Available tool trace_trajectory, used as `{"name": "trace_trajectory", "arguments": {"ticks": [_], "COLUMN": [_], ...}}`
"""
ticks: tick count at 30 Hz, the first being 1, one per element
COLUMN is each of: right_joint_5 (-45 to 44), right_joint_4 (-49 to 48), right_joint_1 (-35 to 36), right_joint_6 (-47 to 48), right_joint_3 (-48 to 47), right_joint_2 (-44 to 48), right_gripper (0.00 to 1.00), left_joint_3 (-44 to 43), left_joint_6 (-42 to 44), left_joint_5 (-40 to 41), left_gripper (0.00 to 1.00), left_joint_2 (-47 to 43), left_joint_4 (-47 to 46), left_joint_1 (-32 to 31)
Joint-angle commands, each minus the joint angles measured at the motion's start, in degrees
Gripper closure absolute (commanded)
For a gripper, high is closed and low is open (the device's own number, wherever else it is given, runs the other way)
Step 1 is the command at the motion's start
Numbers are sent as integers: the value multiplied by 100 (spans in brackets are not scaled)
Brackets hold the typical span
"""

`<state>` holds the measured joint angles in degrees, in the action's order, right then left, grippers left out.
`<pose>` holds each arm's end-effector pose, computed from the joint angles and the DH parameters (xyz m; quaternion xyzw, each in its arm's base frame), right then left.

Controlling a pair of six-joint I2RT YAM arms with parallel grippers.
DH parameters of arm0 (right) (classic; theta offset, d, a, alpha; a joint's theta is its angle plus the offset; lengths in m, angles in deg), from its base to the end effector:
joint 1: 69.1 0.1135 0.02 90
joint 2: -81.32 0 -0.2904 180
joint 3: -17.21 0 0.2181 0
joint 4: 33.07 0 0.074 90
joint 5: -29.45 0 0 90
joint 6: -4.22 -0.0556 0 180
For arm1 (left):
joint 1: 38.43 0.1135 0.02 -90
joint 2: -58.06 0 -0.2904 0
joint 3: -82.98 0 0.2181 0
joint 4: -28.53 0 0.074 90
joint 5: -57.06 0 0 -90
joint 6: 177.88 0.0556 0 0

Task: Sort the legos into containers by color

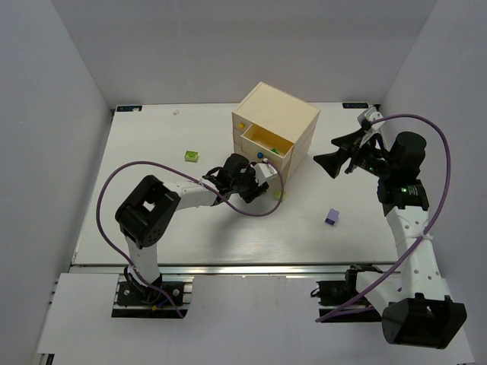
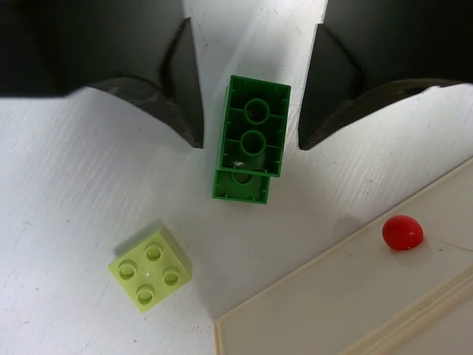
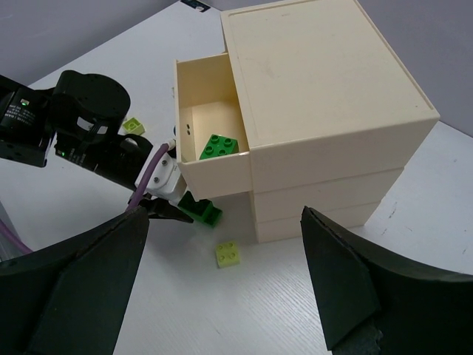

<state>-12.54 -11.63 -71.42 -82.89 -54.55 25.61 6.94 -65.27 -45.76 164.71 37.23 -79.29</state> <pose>0.1782 0.0341 0.4033 -0.2772 0.6742 0.2726 0.6279 0.2870 -0.2646 0.1994 0.5130 0.7387 -0.1671 0.4040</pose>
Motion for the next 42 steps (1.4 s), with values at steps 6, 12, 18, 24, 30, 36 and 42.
{"name": "trace_trajectory", "arguments": {"ticks": [6,12,18,24,30,36,42], "right_joint_5": [218,288,376,411,446,464,499], "right_joint_4": [-284,-310,-354,-363,-407,-407,-407], "right_joint_1": [-127,-180,-242,-259,-294,-312,-338], "right_joint_6": [-140,-175,-210,-237,-246,-246,-246], "right_joint_3": [-11,7,33,33,42,51,51], "right_joint_2": [112,121,103,112,86,103,95], "right_gripper": [11,11,11,11,11,11,11], "left_joint_3": [-242,-189,-83,39,-13,-75,-83], "left_joint_6": [15,-29,-55,-55,-81,-55,-55], "left_joint_5": [8,-89,-116,-10,25,25,34], "left_gripper": [53,70,58,42,40,40,37], "left_joint_2": [22,5,-118,-66,-65,40,84], "left_joint_4": [59,50,84,77,67,103,120], "left_joint_1": [-18,-18,-18,-18,-18,-18,-18]}}
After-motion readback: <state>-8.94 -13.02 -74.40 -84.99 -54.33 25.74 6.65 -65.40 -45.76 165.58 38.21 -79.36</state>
